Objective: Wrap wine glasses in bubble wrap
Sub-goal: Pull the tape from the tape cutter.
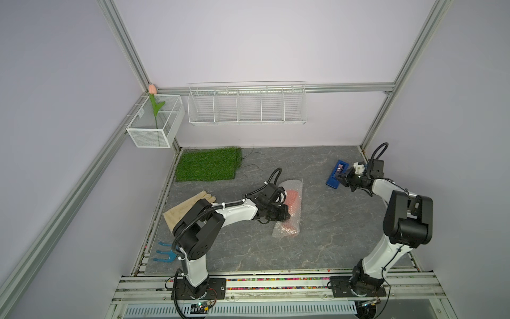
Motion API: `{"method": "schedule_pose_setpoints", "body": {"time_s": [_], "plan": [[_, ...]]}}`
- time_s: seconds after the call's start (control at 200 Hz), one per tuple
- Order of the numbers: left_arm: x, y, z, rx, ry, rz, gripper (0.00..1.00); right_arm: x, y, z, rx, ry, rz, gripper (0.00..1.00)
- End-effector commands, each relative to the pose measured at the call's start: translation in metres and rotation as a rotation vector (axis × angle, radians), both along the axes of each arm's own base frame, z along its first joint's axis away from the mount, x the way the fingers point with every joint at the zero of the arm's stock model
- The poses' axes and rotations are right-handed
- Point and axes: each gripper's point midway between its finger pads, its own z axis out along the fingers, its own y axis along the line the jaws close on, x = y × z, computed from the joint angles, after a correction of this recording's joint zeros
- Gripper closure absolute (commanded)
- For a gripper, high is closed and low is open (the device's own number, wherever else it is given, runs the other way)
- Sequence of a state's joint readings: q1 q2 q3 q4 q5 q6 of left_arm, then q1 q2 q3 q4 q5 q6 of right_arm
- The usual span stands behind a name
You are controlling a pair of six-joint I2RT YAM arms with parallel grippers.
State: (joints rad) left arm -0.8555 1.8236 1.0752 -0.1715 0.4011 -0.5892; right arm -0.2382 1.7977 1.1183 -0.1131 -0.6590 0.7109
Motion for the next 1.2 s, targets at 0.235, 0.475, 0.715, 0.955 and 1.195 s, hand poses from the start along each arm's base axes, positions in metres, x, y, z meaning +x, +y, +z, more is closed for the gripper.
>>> {"method": "schedule_pose_setpoints", "body": {"time_s": [0.235,0.475,0.715,0.955,1.195], "plan": [[-0.011,0.017,-0.041,0.106,0.072,0.004,0.89,-0.025,0.011,-0.013,0.006,0.040,0.028,0.93],[-0.012,0.019,-0.040,0.105,0.070,0.004,0.89,-0.011,-0.019,0.028,-0.090,-0.075,-0.025,0.67],[-0.012,0.018,-0.040,0.102,0.070,0.001,0.89,0.018,-0.034,0.029,-0.124,-0.086,-0.033,0.52],[-0.013,0.019,-0.045,0.110,0.078,0.000,0.89,0.038,-0.027,0.006,-0.114,-0.054,-0.004,0.48],[-0.012,0.017,-0.046,0.112,0.081,0.002,0.89,0.045,-0.018,-0.009,-0.120,-0.011,0.023,0.47]]}}
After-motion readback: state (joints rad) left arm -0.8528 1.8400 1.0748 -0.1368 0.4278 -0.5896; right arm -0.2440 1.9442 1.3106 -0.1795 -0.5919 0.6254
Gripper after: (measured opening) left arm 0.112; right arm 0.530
